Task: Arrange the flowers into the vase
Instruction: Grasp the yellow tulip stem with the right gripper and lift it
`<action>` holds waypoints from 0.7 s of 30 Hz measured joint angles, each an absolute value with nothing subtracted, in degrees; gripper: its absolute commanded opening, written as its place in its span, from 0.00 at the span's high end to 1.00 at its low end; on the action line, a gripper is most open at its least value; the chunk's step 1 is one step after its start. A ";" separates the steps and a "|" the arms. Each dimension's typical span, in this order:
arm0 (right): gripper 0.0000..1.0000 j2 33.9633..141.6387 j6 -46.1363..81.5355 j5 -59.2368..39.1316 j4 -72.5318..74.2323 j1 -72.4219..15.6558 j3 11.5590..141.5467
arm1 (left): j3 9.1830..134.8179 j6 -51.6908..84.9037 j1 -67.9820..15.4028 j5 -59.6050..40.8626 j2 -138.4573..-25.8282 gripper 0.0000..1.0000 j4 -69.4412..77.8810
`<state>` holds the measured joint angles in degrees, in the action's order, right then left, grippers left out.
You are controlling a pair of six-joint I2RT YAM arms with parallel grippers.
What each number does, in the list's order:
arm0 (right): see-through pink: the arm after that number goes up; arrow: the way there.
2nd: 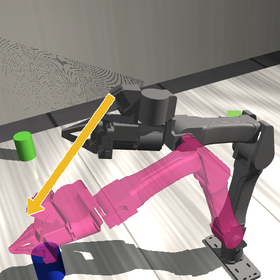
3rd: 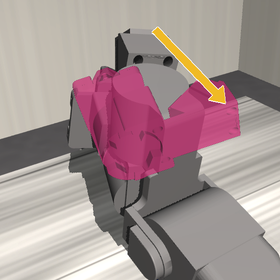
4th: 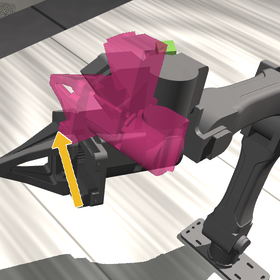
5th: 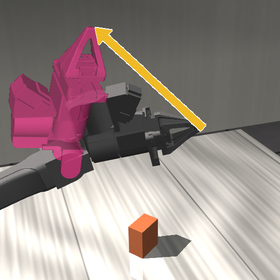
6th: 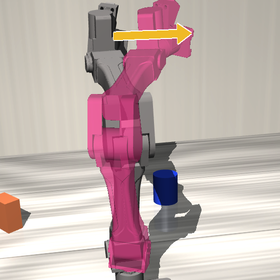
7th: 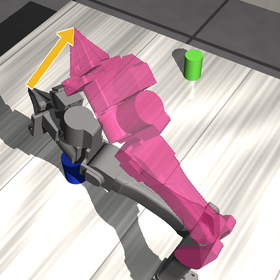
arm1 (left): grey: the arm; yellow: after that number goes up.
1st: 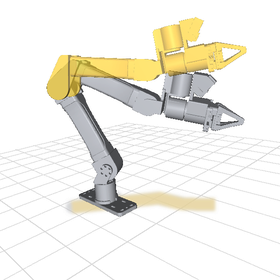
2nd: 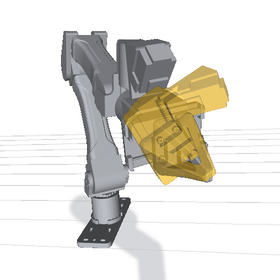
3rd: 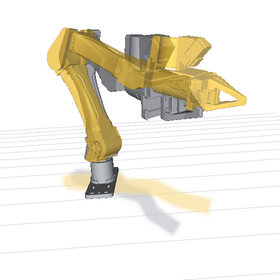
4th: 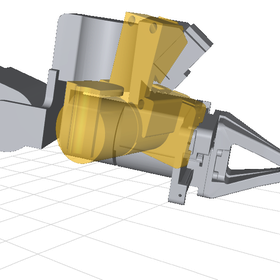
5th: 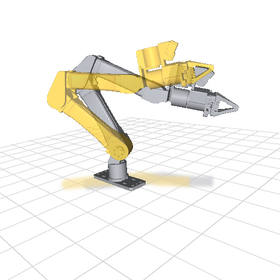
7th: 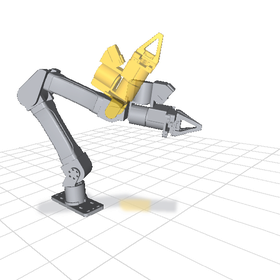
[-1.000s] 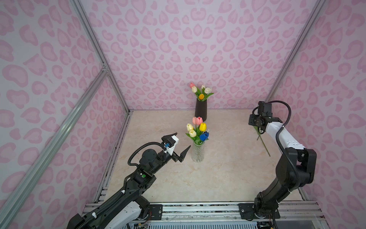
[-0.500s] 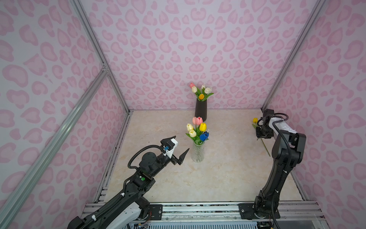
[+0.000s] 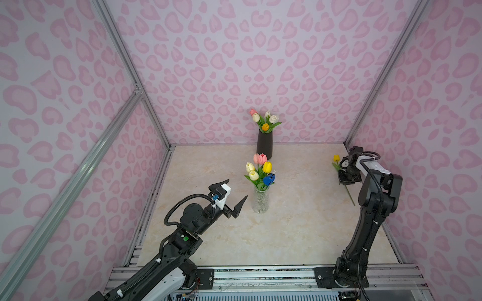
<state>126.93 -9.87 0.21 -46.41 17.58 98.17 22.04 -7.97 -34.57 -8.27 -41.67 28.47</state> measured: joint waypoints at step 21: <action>1.00 80.55 -0.49 -22.92 -22.94 -1.54 73.30 | 23.03 -7.97 -34.57 -3.01 -40.75 0.03 28.71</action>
<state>80.55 -0.49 -22.92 -22.94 -1.54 73.30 23.03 -7.97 -34.57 -3.01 -40.75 28.71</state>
